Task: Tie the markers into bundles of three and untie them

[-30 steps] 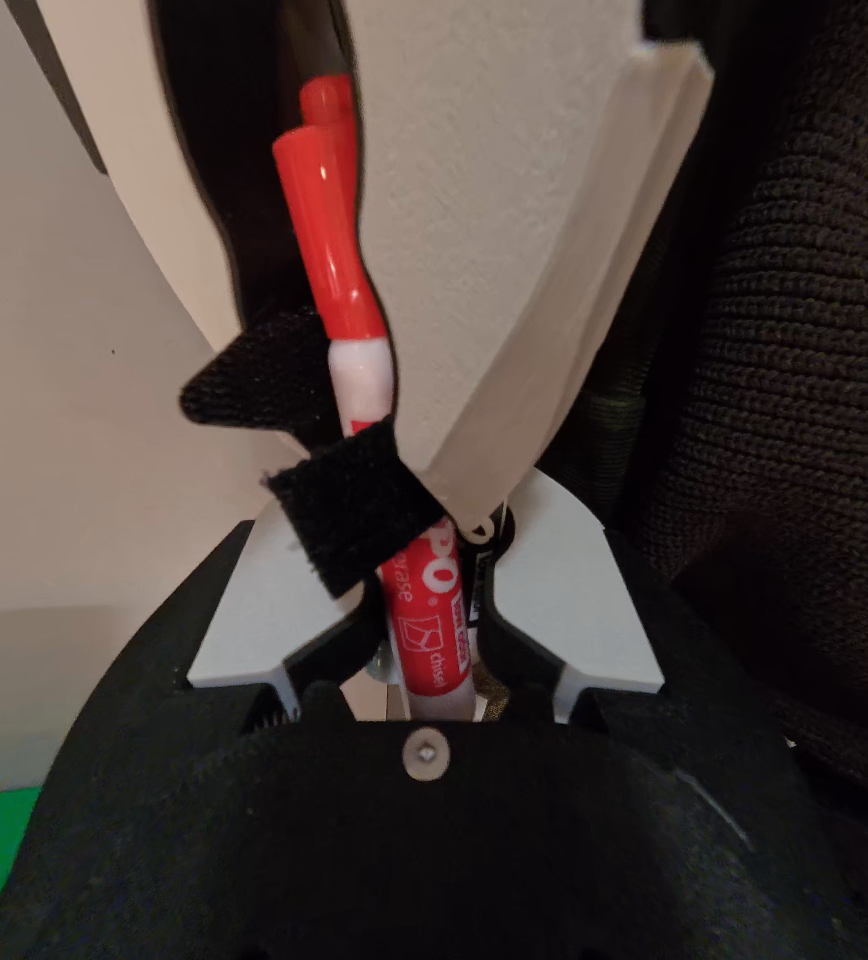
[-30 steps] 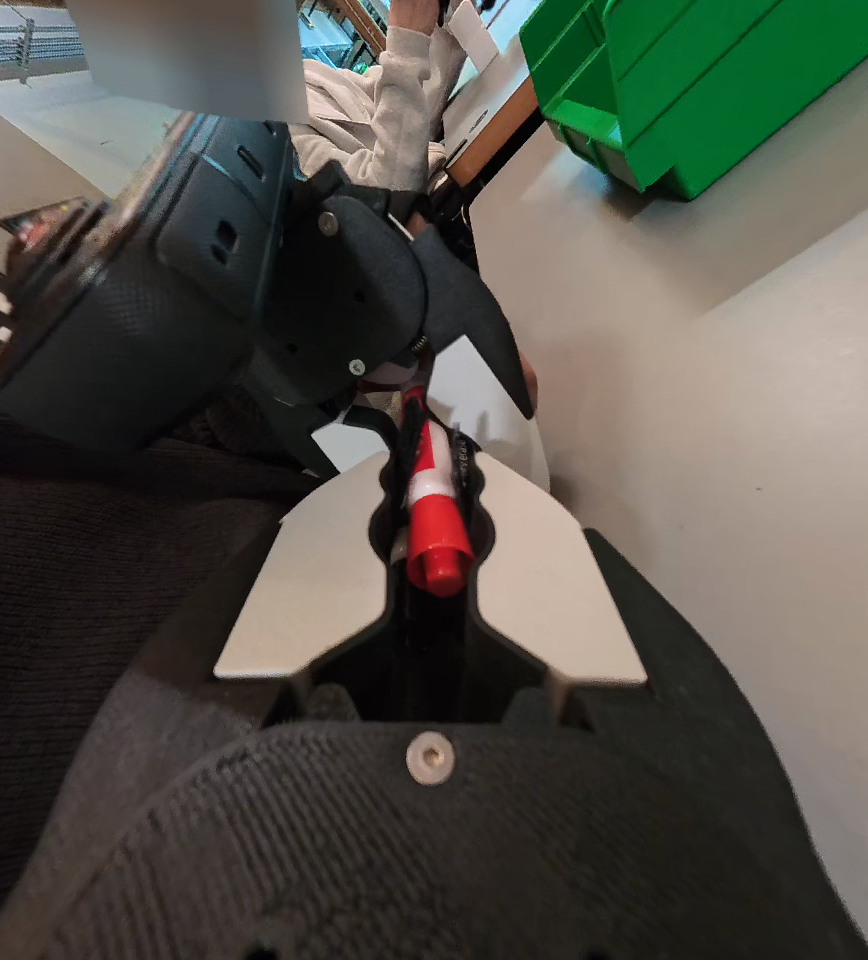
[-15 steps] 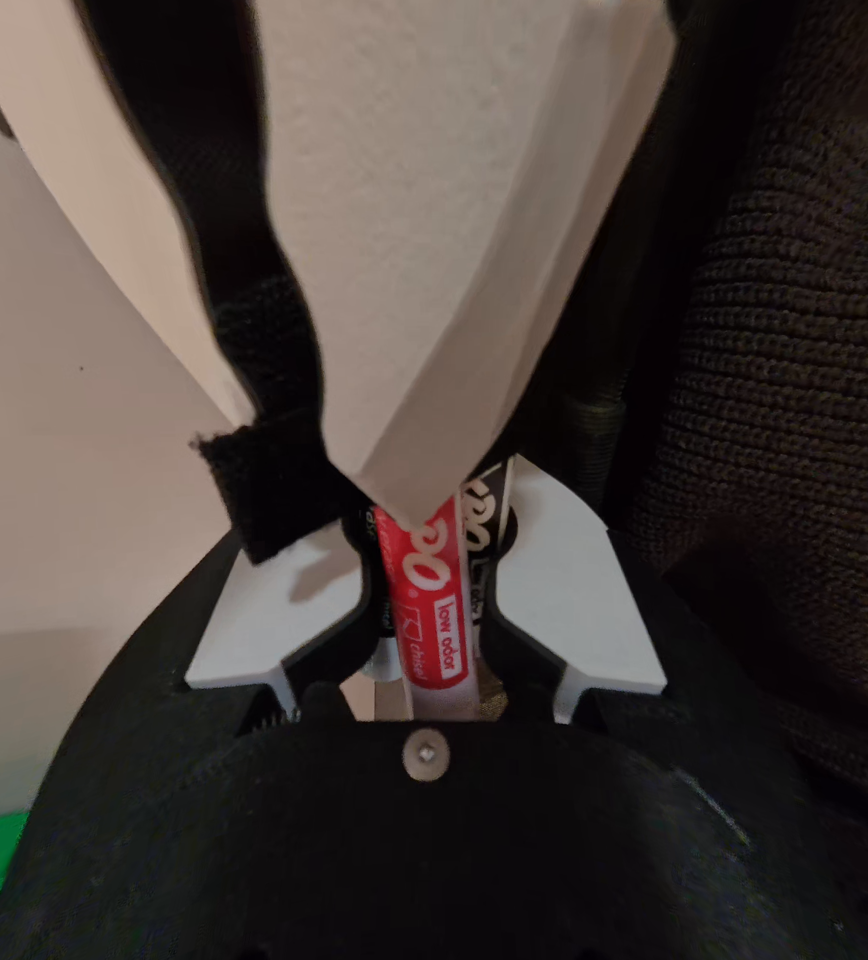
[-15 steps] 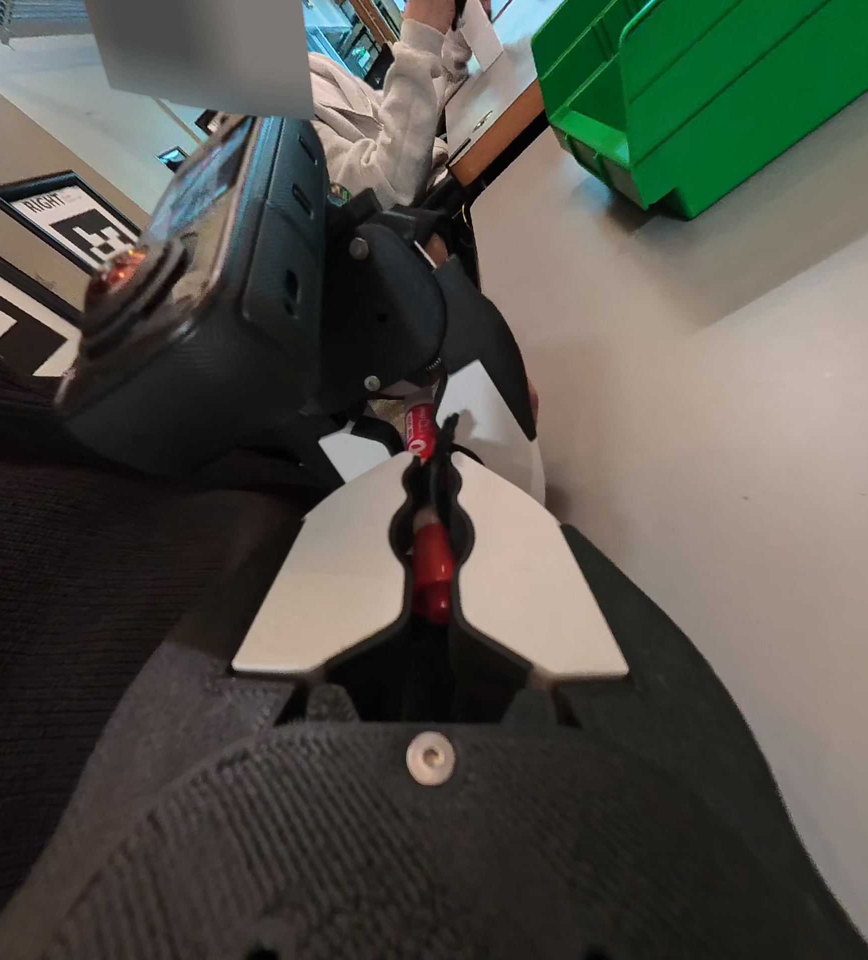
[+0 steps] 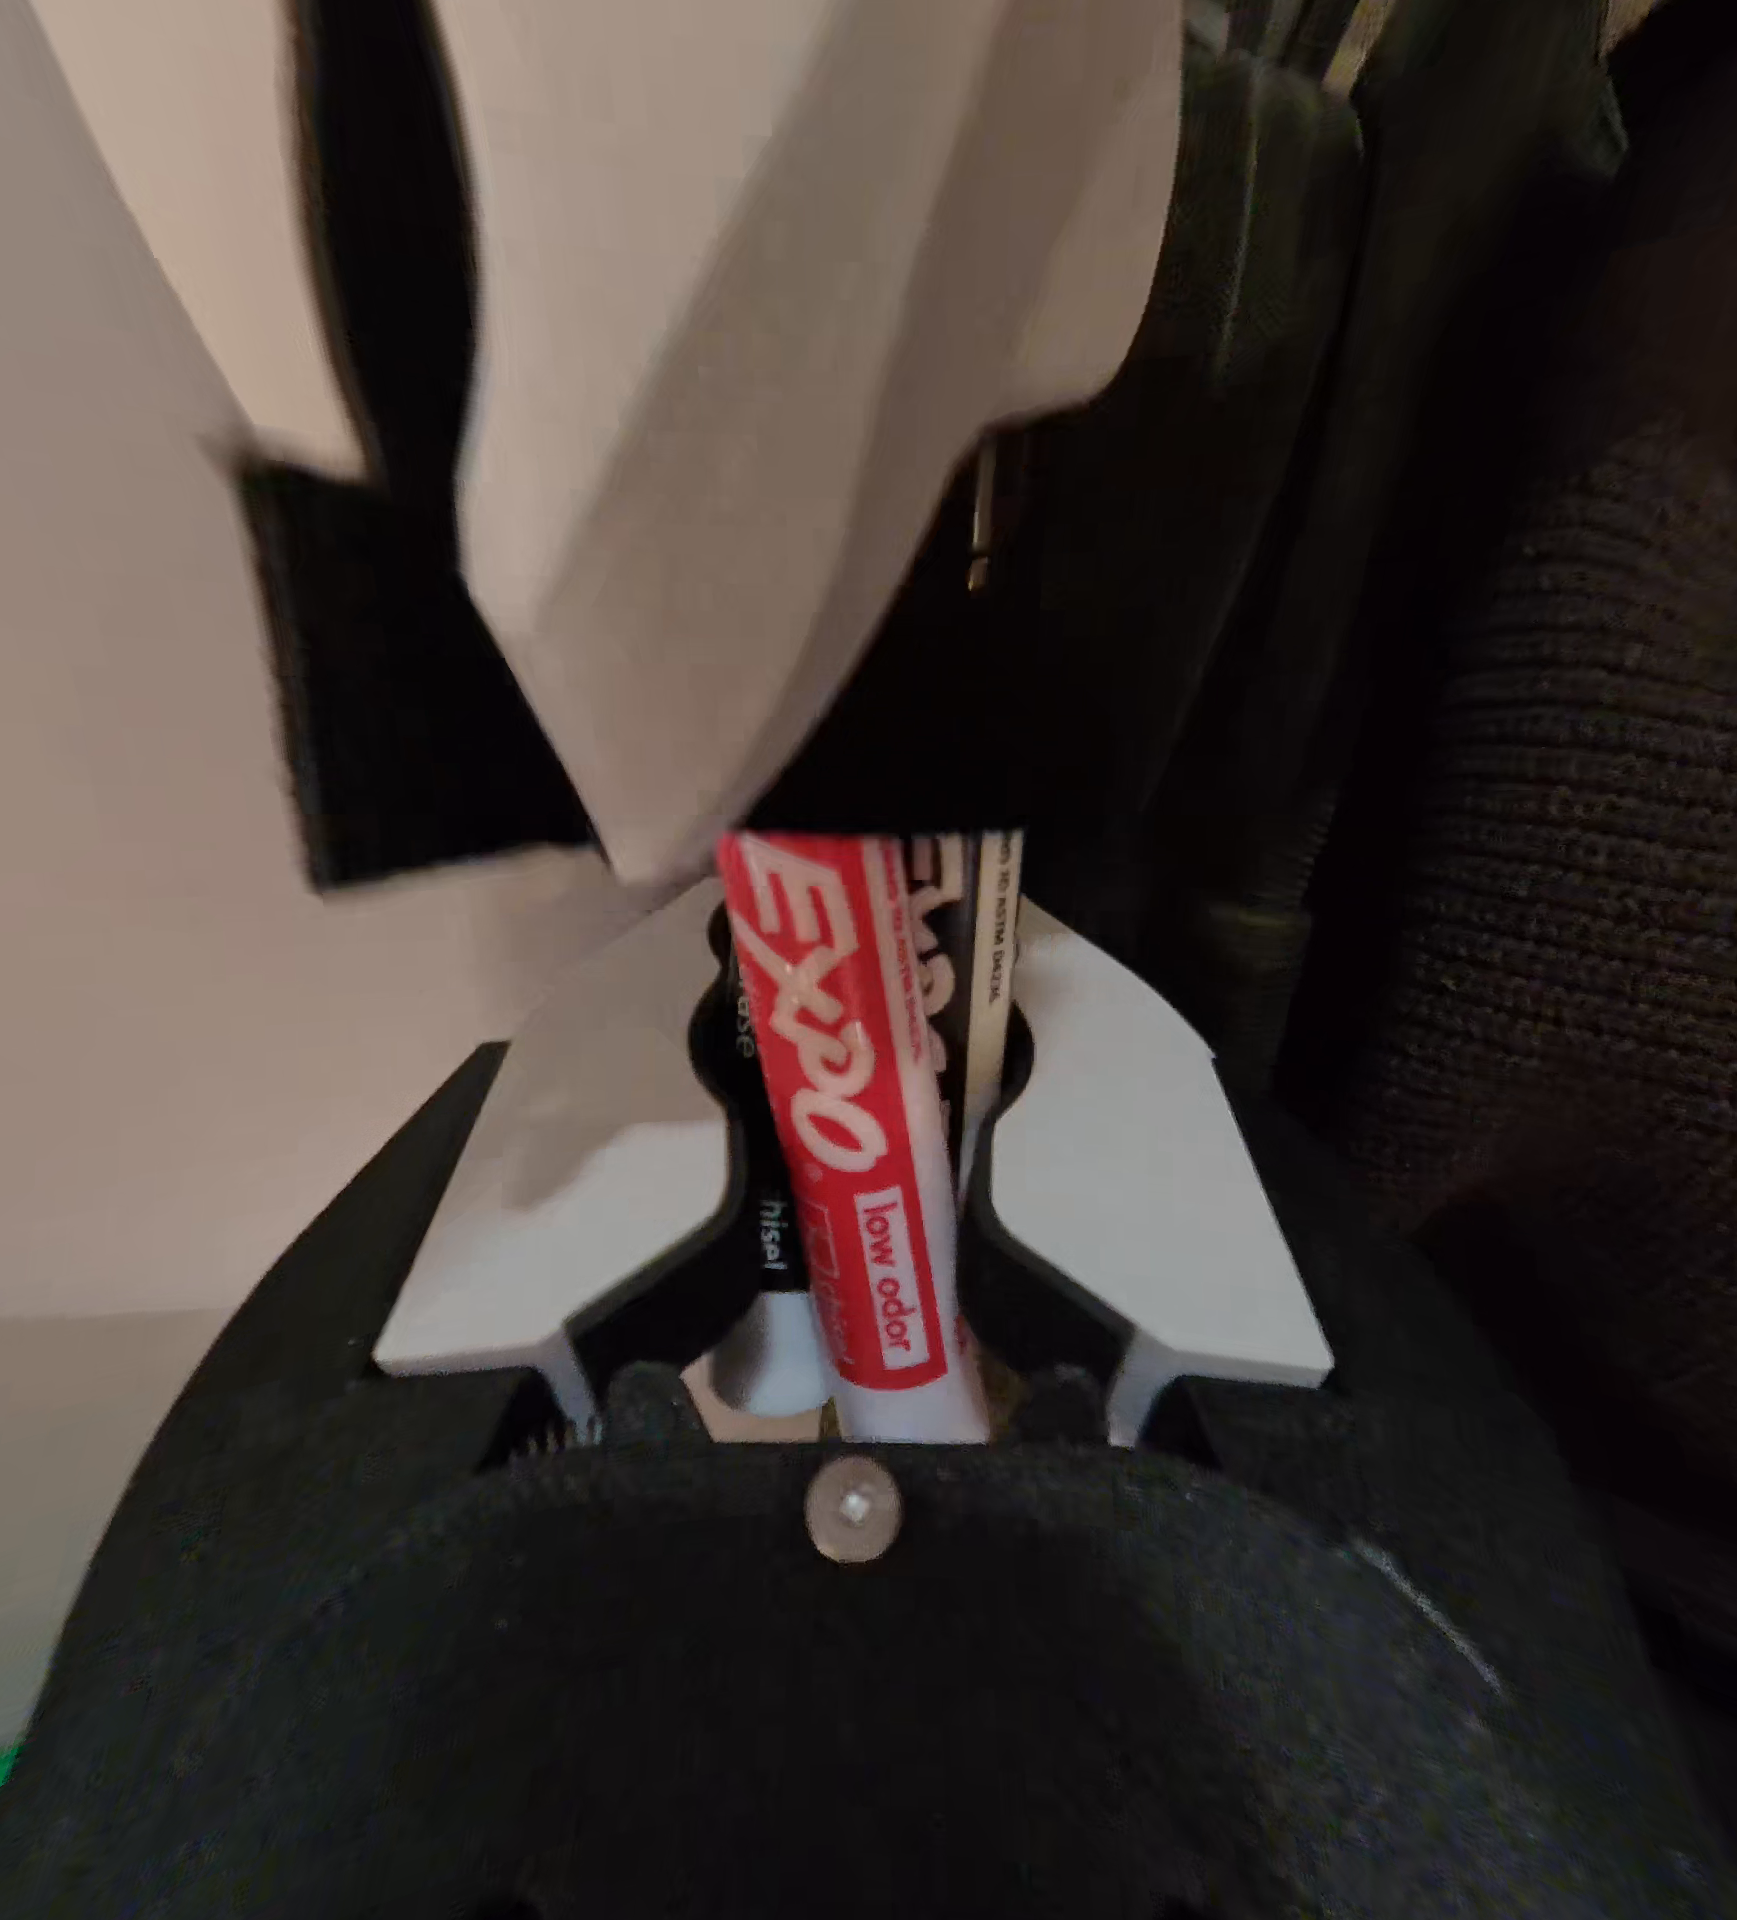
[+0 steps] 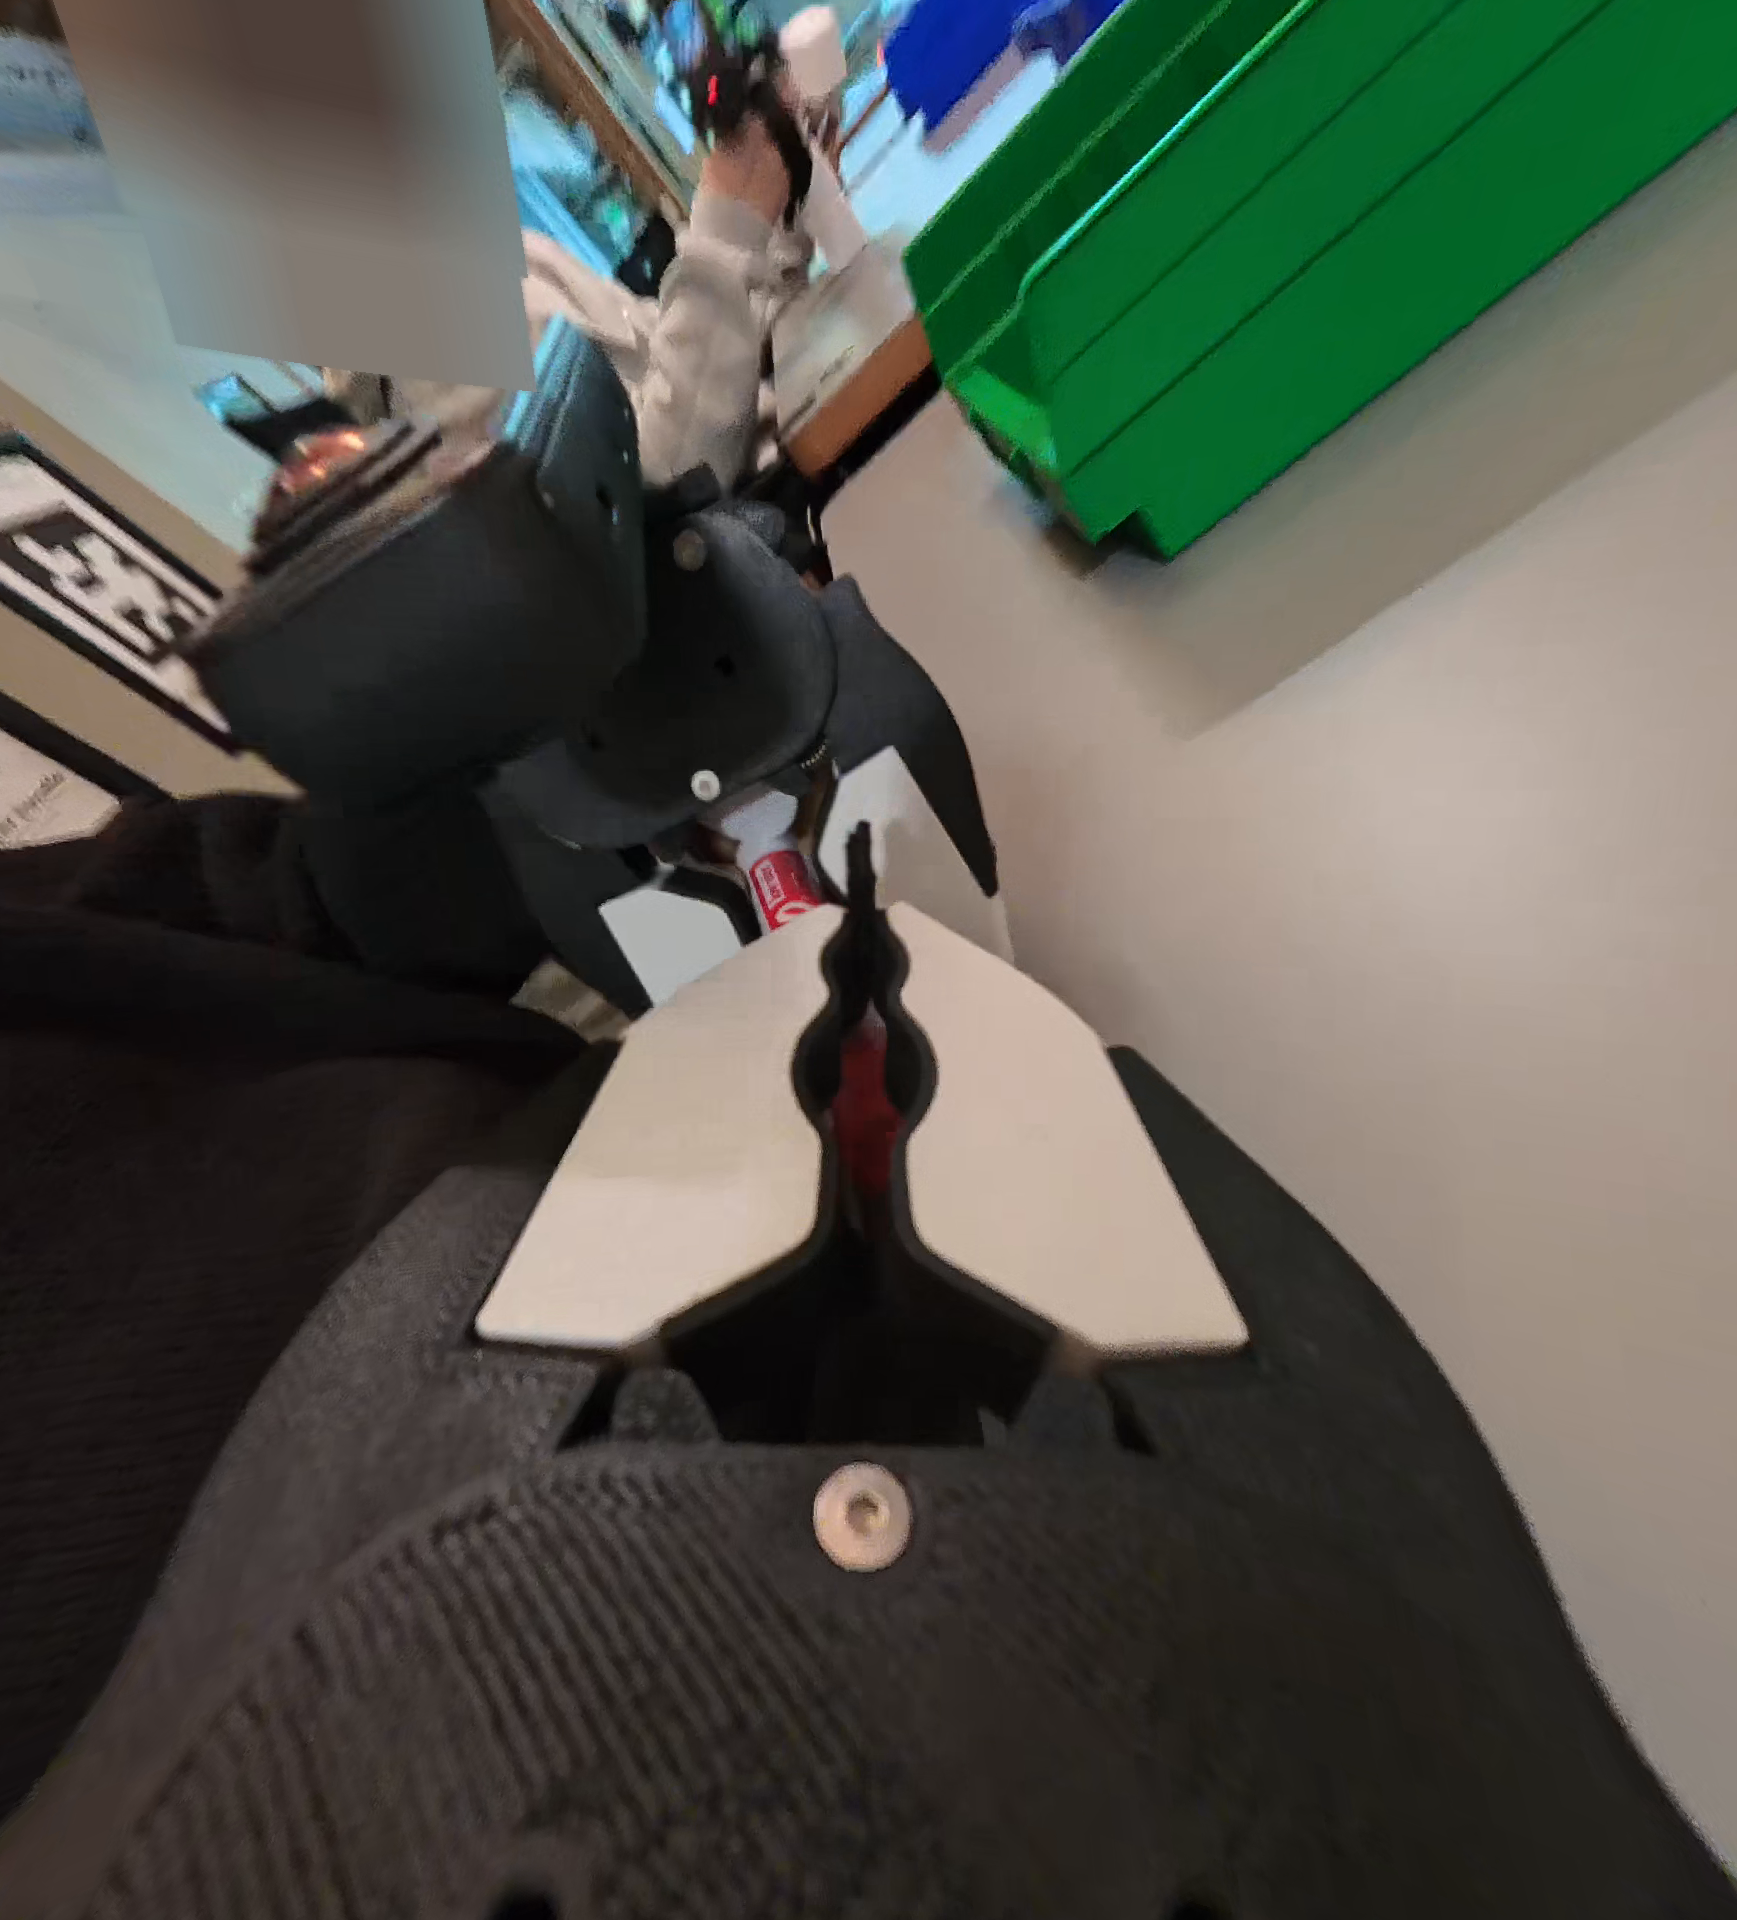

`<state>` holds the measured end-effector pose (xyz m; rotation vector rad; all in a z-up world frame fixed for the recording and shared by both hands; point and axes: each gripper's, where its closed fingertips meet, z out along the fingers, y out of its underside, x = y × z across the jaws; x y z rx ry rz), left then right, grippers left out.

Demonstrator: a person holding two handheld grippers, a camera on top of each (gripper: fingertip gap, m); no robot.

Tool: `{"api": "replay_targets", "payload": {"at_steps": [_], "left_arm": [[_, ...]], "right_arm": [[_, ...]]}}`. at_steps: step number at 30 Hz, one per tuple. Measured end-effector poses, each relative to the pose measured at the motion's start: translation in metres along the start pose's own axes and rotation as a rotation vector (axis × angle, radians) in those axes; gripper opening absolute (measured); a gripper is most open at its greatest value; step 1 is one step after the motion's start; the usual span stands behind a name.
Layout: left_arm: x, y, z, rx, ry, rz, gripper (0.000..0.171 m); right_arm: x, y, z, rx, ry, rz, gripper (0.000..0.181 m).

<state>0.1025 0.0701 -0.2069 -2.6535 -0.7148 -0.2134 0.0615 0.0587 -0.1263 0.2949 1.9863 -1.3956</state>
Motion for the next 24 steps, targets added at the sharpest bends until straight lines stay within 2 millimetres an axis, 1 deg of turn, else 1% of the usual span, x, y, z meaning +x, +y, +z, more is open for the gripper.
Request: {"api": "replay_targets", "payload": {"at_steps": [2, 4, 5, 8, 11, 13, 15, 16, 17, 20, 22, 23, 24], "left_arm": [[-0.001, -0.001, -0.001, 0.025, 0.02, -0.005, 0.044], [0.0, 0.001, -0.001, 0.038, 0.037, -0.005, 0.045], [0.0, 0.003, -0.002, 0.036, 0.046, -0.011, 0.045], [-0.002, 0.008, -0.004, 0.026, 0.045, -0.024, 0.045], [-0.008, 0.016, -0.008, -0.005, 0.031, -0.042, 0.045], [-0.021, 0.025, -0.014, -0.065, -0.025, -0.061, 0.045], [-0.046, 0.034, -0.022, -0.151, -0.126, -0.086, 0.044], [-0.058, 0.034, -0.026, -0.184, -0.168, -0.089, 0.045], [-0.067, 0.03, -0.028, -0.2, -0.182, -0.084, 0.045], [-0.092, 0.009, -0.033, -0.165, -0.191, -0.076, 0.044], [-0.105, -0.002, -0.035, -0.121, -0.226, -0.062, 0.044], [-0.107, -0.005, -0.035, -0.094, -0.232, -0.049, 0.045], [-0.107, -0.005, -0.034, -0.075, -0.221, -0.042, 0.045]], "right_arm": [[0.004, -0.009, -0.008, 0.056, -0.022, 0.054, 0.006], [0.009, -0.015, -0.015, 0.1, -0.016, 0.082, 0.026], [0.008, -0.018, -0.018, 0.119, -0.023, 0.09, 0.029], [0.015, -0.031, -0.032, 0.195, 0.016, 0.095, 0.032], [0.03, -0.036, -0.05, 0.228, 0.125, 0.092, 0.036], [0.036, -0.036, -0.06, 0.247, 0.183, 0.092, 0.038], [0.035, -0.034, -0.065, 0.276, 0.21, 0.118, 0.037], [0.035, -0.033, -0.067, 0.287, 0.218, 0.129, 0.036], [0.036, -0.031, -0.068, 0.288, 0.232, 0.138, 0.036], [0.038, -0.022, -0.069, 0.236, 0.279, 0.14, 0.034], [0.027, -0.013, -0.062, 0.15, 0.25, 0.071, 0.028], [0.019, -0.005, -0.056, 0.081, 0.226, 0.016, 0.024], [0.016, 0.007, -0.051, -0.005, 0.237, -0.046, 0.021]]}}
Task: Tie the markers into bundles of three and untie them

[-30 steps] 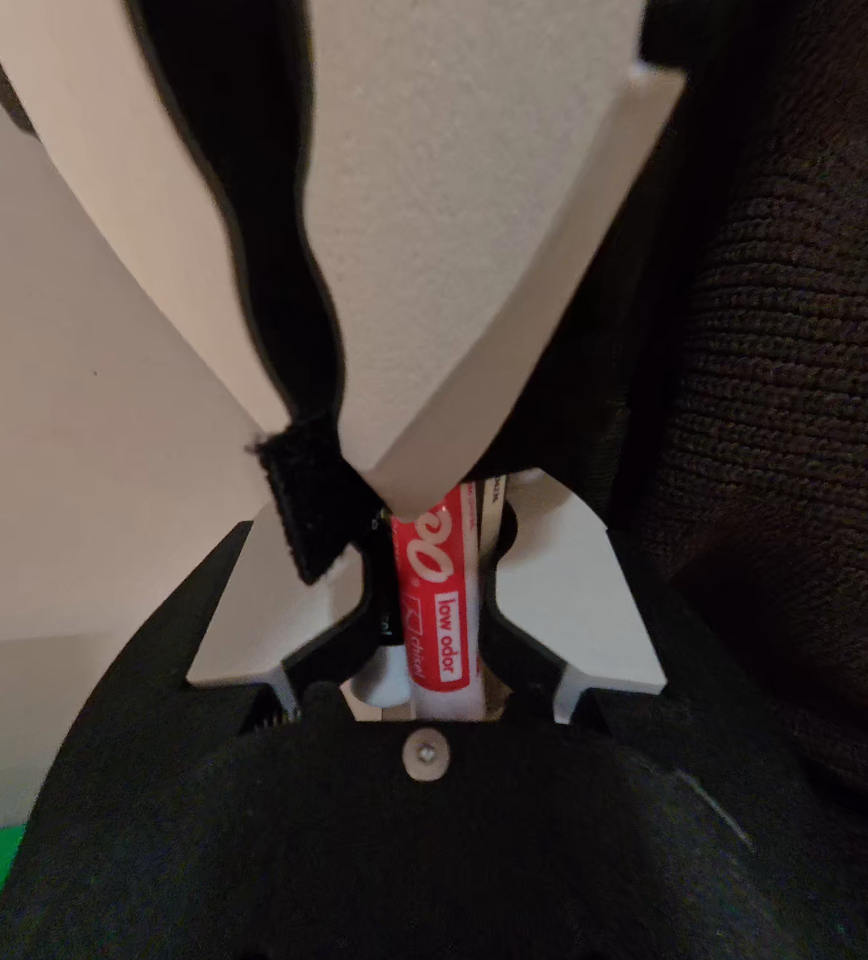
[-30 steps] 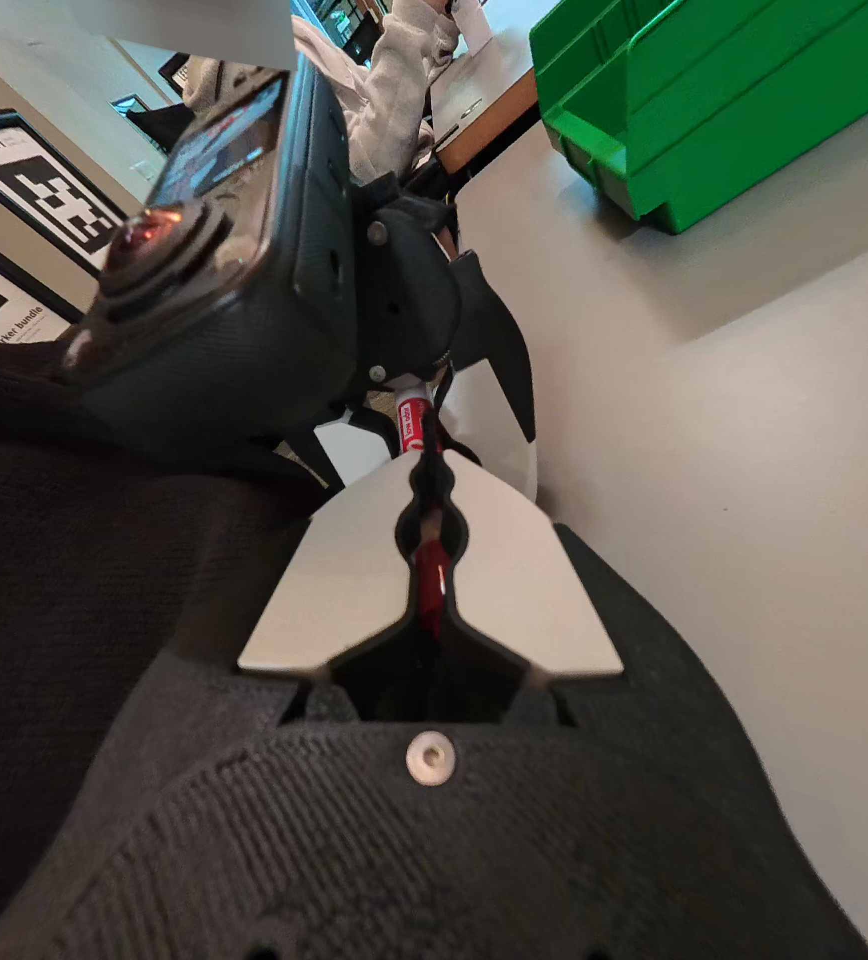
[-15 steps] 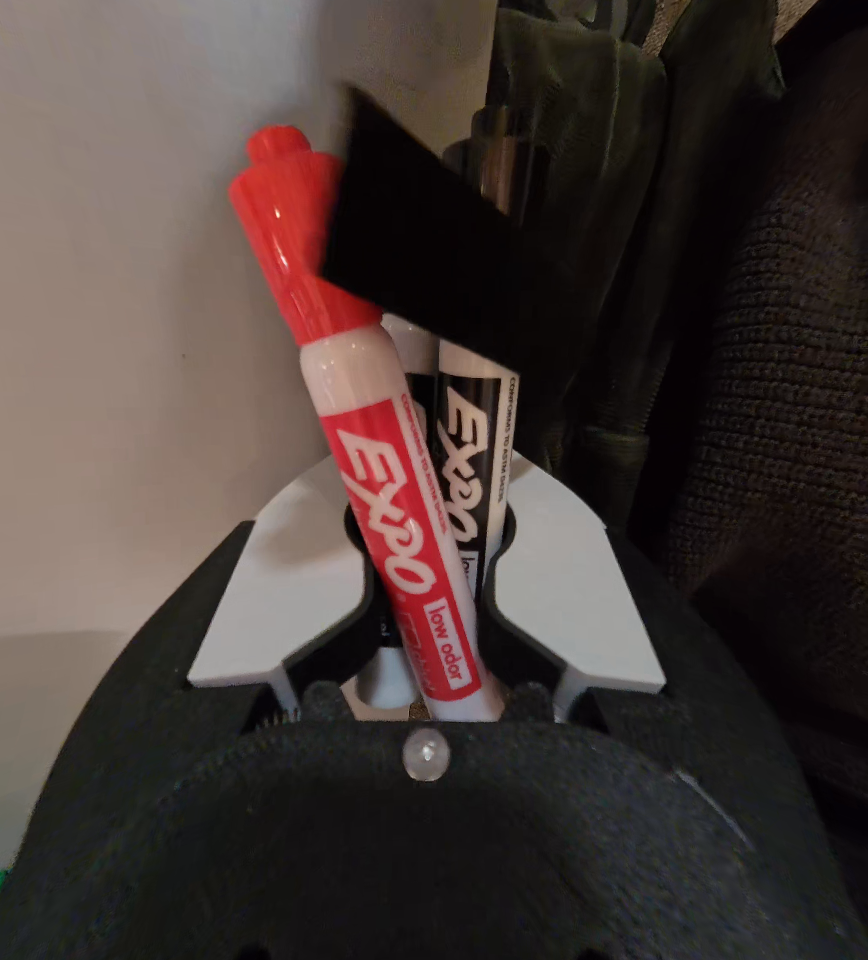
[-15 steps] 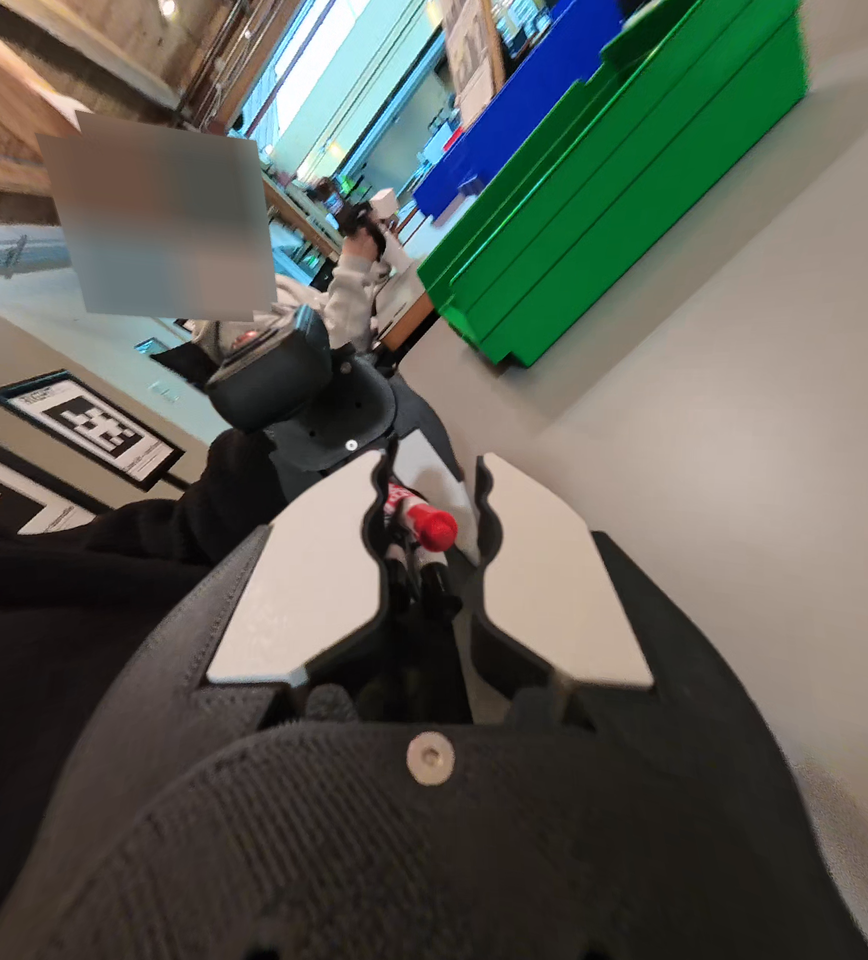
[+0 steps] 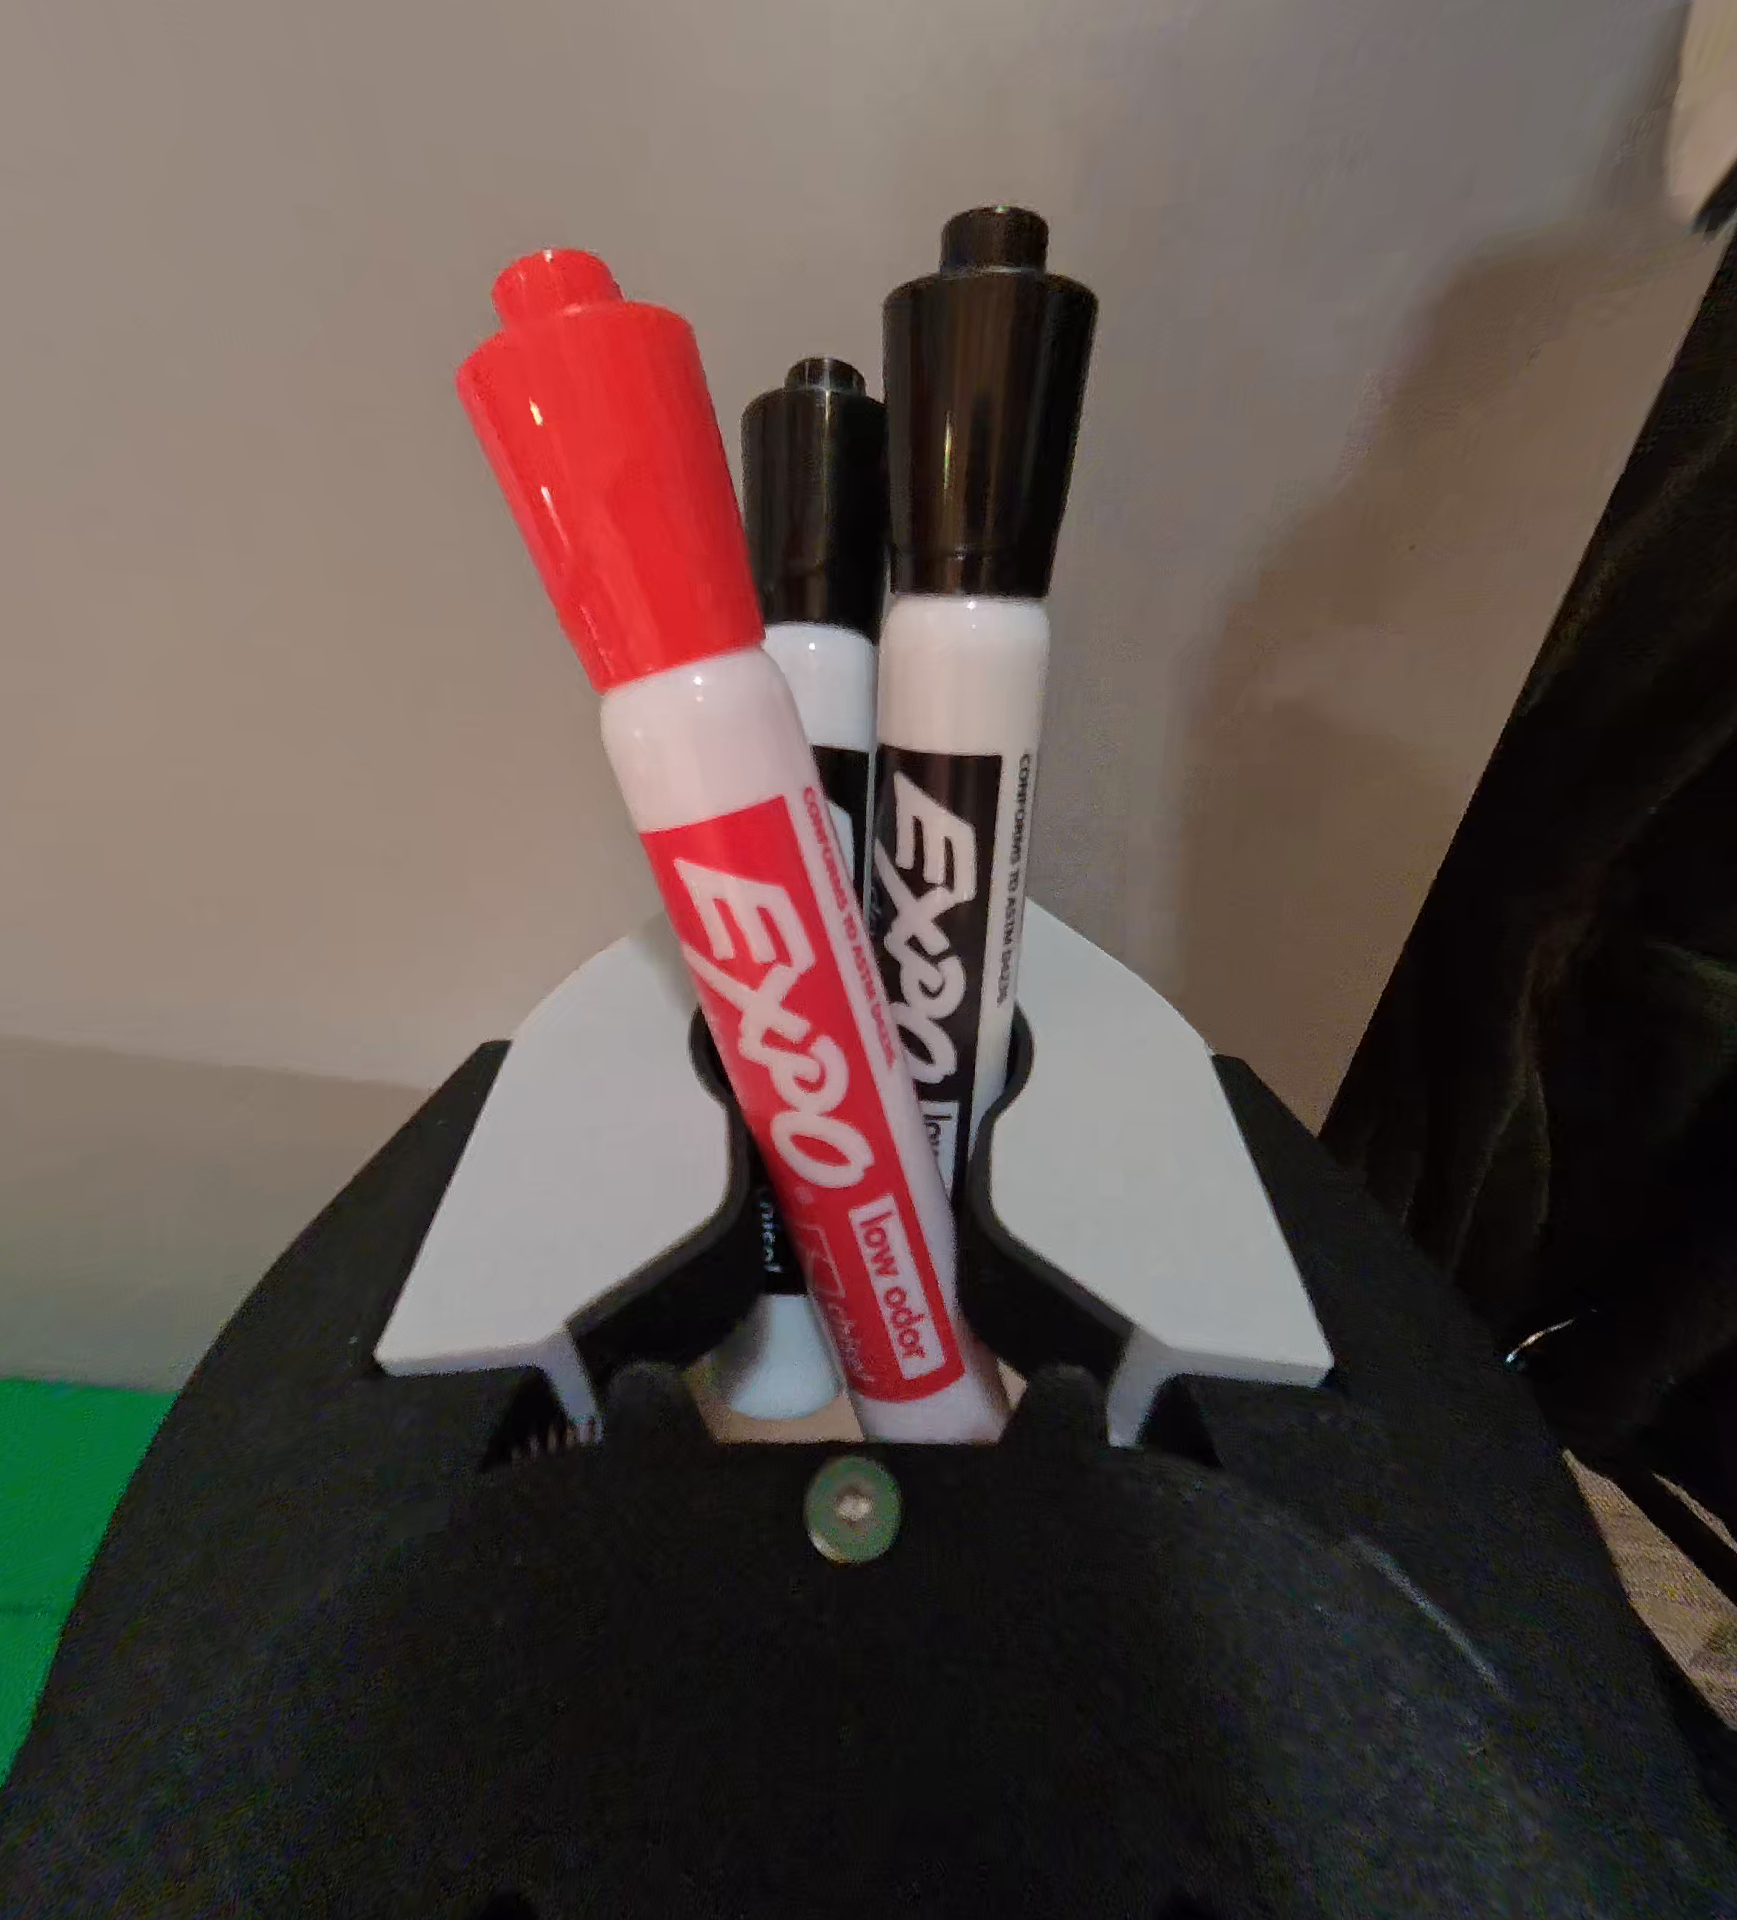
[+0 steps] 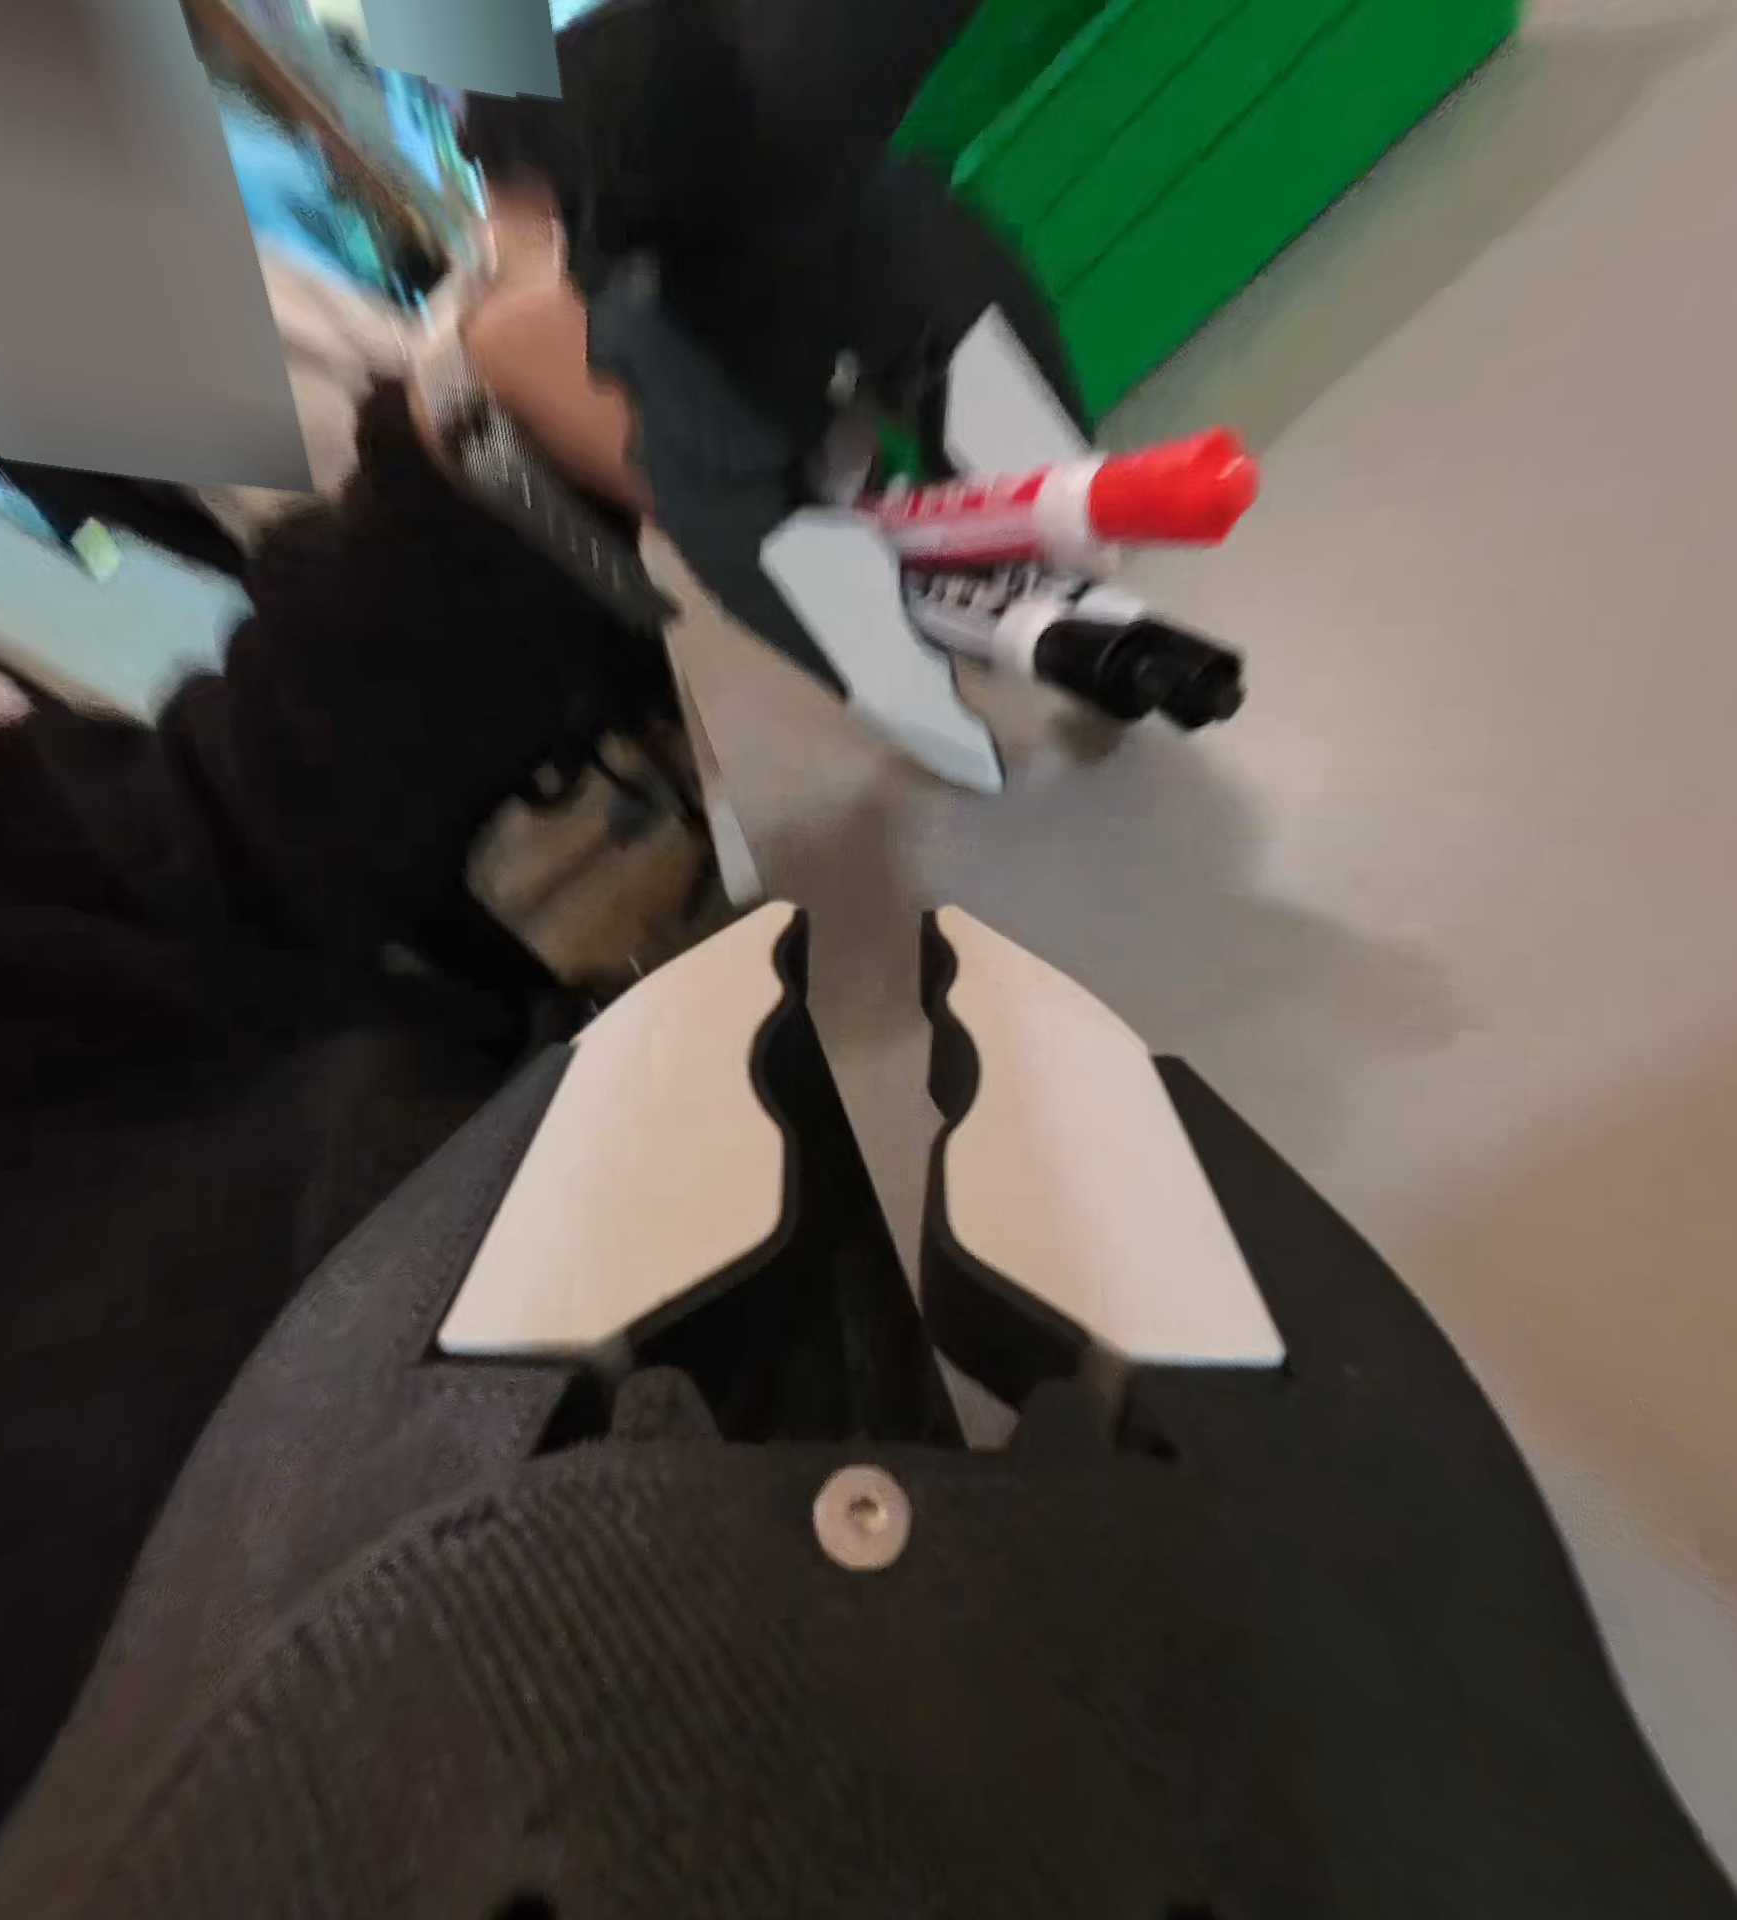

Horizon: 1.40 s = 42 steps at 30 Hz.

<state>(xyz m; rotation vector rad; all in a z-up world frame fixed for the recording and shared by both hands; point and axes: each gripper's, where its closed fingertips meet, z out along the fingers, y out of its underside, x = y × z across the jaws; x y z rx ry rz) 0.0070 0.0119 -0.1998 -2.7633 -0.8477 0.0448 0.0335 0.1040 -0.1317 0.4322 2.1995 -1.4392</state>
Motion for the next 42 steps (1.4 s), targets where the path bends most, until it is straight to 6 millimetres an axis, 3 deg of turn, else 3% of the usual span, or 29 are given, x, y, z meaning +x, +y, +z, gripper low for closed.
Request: {"api": "replay_targets", "payload": {"at_steps": [4, 12, 16, 19, 21, 24, 25, 26, 28, 31, 34, 38, 40, 42], "left_arm": [[-0.001, 0.013, 0.003, -0.035, 0.032, 0.001, 0.045], [0.007, 0.011, 0.009, 0.014, 0.111, 0.013, 0.044], [0.007, 0.012, 0.008, 0.017, 0.115, 0.031, 0.045], [0.007, 0.011, 0.008, 0.031, 0.125, 0.025, 0.045], [0.007, 0.01, 0.008, 0.047, 0.135, 0.007, 0.045], [0.007, 0.01, 0.008, 0.077, 0.142, -0.015, 0.045], [0.007, 0.01, 0.008, 0.089, 0.142, -0.024, 0.045], [0.007, 0.009, 0.008, 0.103, 0.14, -0.033, 0.045], [0.007, 0.009, 0.008, 0.133, 0.138, -0.068, 0.045], [0.007, 0.007, 0.008, 0.154, 0.143, -0.113, 0.045], [0.007, 0.007, 0.007, 0.159, 0.144, -0.134, 0.045], [0.007, 0.007, 0.008, 0.136, 0.138, -0.134, 0.045], [0.007, 0.008, 0.008, 0.123, 0.136, -0.139, 0.046], [0.007, 0.007, 0.007, 0.117, 0.138, -0.162, 0.046]], "right_arm": [[-0.001, 0.036, 0.018, -0.227, 0.131, -0.285, 0.02], [-0.039, 0.103, 0.051, -0.537, 0.018, -0.446, 0.023], [-0.045, 0.129, 0.07, -0.615, 0.066, -0.459, 0.029], [-0.026, 0.142, 0.078, -0.657, 0.225, -0.485, 0.038], [-0.022, 0.155, 0.084, -0.693, 0.236, -0.447, 0.04], [-0.017, 0.165, 0.094, -0.701, 0.241, -0.42, 0.029], [-0.017, 0.167, 0.094, -0.713, 0.233, -0.421, 0.01], [-0.022, 0.17, 0.092, -0.724, 0.193, -0.391, 0.005], [-0.03, 0.171, 0.083, -0.734, 0.155, -0.328, 0.004], [-0.052, 0.146, 0.072, -0.601, 0.056, -0.228, 0.004], [-0.087, 0.086, 0.056, -0.284, -0.125, -0.11, 0.003], [-0.094, 0.007, -0.001, 0.021, -0.106, -0.237, 0.003], [-0.093, -0.016, -0.032, 0.085, -0.05, -0.37, 0.002], [-0.079, -0.026, -0.053, 0.064, 0.084, -0.543, 0.002]]}}
